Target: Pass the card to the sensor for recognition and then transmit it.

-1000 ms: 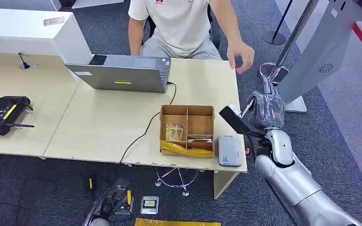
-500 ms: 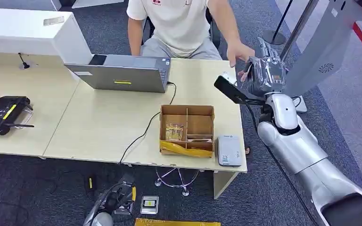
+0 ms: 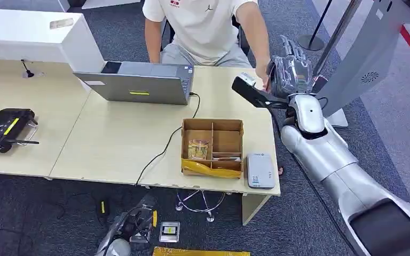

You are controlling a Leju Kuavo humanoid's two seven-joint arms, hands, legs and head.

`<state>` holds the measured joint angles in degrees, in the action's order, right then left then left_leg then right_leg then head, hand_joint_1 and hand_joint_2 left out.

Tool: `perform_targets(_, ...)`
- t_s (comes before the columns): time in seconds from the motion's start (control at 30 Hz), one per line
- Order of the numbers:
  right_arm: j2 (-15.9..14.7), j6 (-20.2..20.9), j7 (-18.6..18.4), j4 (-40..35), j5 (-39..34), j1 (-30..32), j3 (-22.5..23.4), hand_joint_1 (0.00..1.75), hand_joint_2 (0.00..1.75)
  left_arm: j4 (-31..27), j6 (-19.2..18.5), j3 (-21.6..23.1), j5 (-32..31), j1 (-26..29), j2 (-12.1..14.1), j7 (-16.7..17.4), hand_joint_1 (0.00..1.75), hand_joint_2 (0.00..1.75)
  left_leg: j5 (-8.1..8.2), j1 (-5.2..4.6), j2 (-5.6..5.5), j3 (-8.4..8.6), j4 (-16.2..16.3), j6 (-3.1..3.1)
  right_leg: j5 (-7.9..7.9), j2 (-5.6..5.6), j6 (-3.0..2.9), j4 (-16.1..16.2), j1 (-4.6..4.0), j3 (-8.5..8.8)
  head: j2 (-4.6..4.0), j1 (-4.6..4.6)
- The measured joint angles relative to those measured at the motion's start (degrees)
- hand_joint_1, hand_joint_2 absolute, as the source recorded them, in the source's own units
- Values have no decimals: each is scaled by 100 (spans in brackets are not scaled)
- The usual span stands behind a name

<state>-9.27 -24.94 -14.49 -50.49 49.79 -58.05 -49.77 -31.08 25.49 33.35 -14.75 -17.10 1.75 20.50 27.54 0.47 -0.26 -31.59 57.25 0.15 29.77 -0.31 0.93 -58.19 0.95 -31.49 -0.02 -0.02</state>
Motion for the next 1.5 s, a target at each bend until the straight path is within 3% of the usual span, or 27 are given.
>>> perform_targets(0.17, 107, 61, -5, 273, 11, -91, -57, 175, 175, 0, 22, 0, -18, -1, -18, 0, 0, 0, 0, 0, 0, 0, 0, 0, 0, 0, 0, -1, 0, 0, 0, 0)
perform_targets(0.2, 135, 55, 8, 336, 2, -108, -70, 66, 175, 0, 35, 0, -18, -1, -28, 0, 0, 0, 0, 1, 0, 0, 0, 0, 0, 0, 0, -1, -1, -1, 0, 2)
perform_targets(0.23, 162, 41, 33, 393, 0, -123, -85, 3, 175, 0, 44, 0, -20, -1, -39, 0, 0, 0, 0, 1, 0, 0, 0, 0, 0, 0, 0, -1, -1, -1, 0, 0)
perform_targets(0.47, 295, -295, 77, 763, -37, -132, -197, 0, 175, 0, 52, 0, -85, 2, -50, 37, 0, 0, 0, 0, 0, -1, 0, 0, 0, 1, 0, 0, 0, -2, 0, 4)
perform_targets(0.73, 297, -472, 256, 728, -802, 53, -208, 0, 175, 0, 72, -15, -127, 12, -44, 59, 0, 0, -1, 0, 1, 3, 1, 0, 0, 3, 0, 0, 0, -2, 0, 2)
perform_targets(0.97, 182, 31, 632, -399, -2245, 743, -201, 0, 175, -2, 157, -122, -46, 173, -18, 59, 0, 0, 1, 2, 3, 0, 0, -1, 0, 7, -1, 0, -3, -10, 0, 2)
perform_targets(1.13, 89, 149, 689, -918, -2439, 892, -201, 0, 175, -7, 171, -157, -42, 213, 11, 59, 0, 0, 1, 2, 6, 1, -1, -2, 0, 11, -1, 0, -3, -9, 0, 2)
perform_targets(1.27, -94, 450, 789, -1857, -2776, 1408, -210, 0, 175, -116, 280, -218, -31, 345, 72, 113, 0, 0, 1, 1, 9, -1, 0, -2, 0, 11, -1, 1, -2, -11, 0, 2)
perform_targets(1.5, -308, 699, 721, -2758, -2817, 2000, -258, 0, 175, -323, 383, -291, 35, 517, 133, 173, 0, 0, 4, 2, 12, -2, -1, -5, 0, 12, -1, 2, -2, -13, 0, 2)
